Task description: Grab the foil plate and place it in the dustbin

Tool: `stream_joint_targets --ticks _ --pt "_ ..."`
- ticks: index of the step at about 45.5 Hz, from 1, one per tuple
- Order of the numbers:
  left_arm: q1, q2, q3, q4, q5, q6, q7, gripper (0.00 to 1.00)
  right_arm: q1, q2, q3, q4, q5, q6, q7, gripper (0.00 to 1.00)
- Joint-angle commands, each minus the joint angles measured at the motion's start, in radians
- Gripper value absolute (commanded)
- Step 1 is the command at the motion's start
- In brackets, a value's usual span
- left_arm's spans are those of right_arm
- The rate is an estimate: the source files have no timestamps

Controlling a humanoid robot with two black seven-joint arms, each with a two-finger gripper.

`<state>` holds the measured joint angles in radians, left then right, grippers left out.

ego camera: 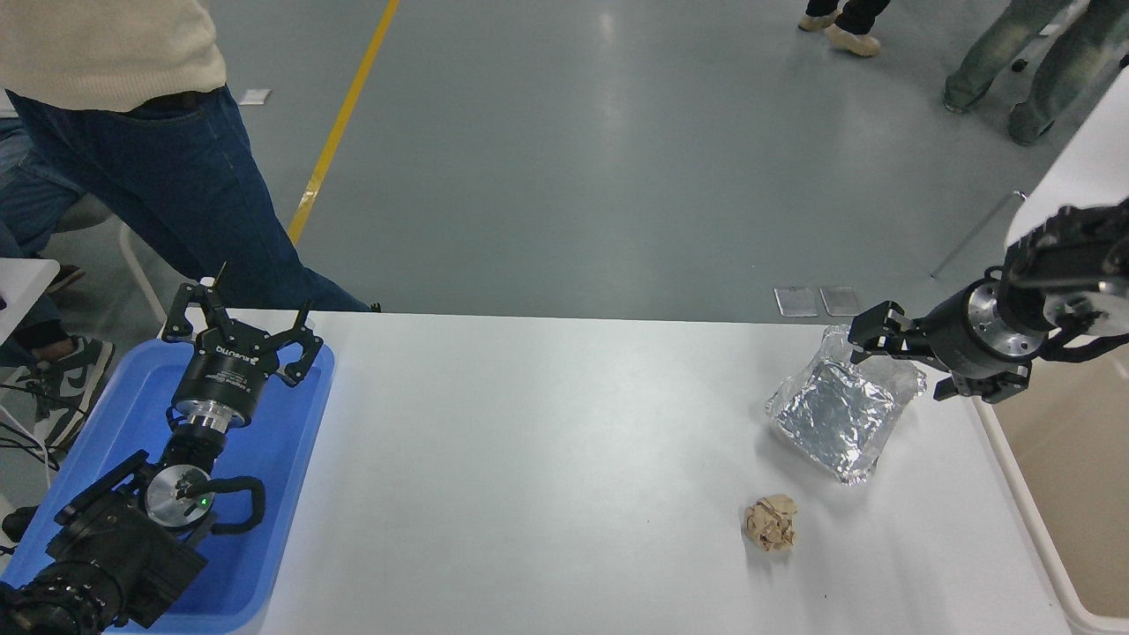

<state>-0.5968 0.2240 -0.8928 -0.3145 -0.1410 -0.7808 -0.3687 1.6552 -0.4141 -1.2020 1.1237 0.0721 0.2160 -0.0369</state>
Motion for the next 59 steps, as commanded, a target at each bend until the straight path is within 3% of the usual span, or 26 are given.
stream_joint_targets --ticks 1,27,48,52,59 --pt "0.000 0.000 0.000 0.000 0.000 0.000 -0.001 1.00 -0.160 0.024 0.062 -0.130 -0.020 -0.095 -0.001 1.00" --pt "0.000 0.000 0.000 0.000 0.000 0.000 -0.001 1.00 -0.469 0.104 0.127 -0.374 -0.048 -0.170 -0.003 0.90" --pt "0.000 0.000 0.000 0.000 0.000 0.000 -0.001 1.00 -0.560 0.124 0.219 -0.435 -0.048 -0.253 -0.001 0.90" --pt "0.000 0.000 0.000 0.000 0.000 0.000 -0.001 1.00 -0.571 0.124 0.239 -0.435 -0.049 -0.253 -0.001 0.81" --pt "-0.001 0.000 0.000 0.000 0.000 0.000 -0.001 1.00 -0.577 0.124 0.240 -0.435 -0.052 -0.251 -0.003 0.49"
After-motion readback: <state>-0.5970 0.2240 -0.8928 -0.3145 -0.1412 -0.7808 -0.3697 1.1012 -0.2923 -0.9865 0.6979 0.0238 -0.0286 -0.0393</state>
